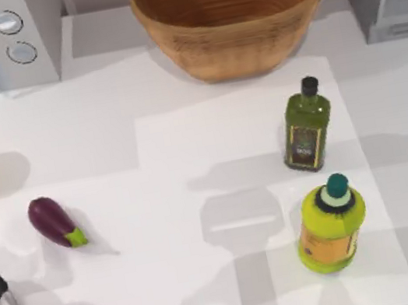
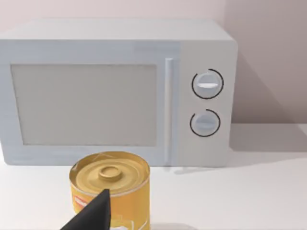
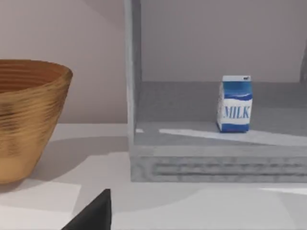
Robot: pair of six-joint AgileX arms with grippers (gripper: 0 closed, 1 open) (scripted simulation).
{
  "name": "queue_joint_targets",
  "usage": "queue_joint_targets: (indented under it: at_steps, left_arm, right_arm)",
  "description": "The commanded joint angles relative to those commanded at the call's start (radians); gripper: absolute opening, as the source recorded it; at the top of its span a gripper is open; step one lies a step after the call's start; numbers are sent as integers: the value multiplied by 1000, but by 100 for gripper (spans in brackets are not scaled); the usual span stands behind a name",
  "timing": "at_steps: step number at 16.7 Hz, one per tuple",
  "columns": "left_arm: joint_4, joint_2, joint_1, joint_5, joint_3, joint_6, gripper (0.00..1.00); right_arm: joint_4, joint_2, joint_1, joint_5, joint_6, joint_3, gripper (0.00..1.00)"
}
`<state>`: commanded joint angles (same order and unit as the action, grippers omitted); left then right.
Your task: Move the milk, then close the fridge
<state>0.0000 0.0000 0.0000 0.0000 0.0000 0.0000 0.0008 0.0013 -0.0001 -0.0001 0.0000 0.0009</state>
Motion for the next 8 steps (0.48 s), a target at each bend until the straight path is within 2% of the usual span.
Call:
queue_joint_targets:
  at_steps: [8]
  left_arm:
    - [0,0,0,0,0,0,100]
  right_arm:
    - [-33,-23,0,-3,1,23,100]
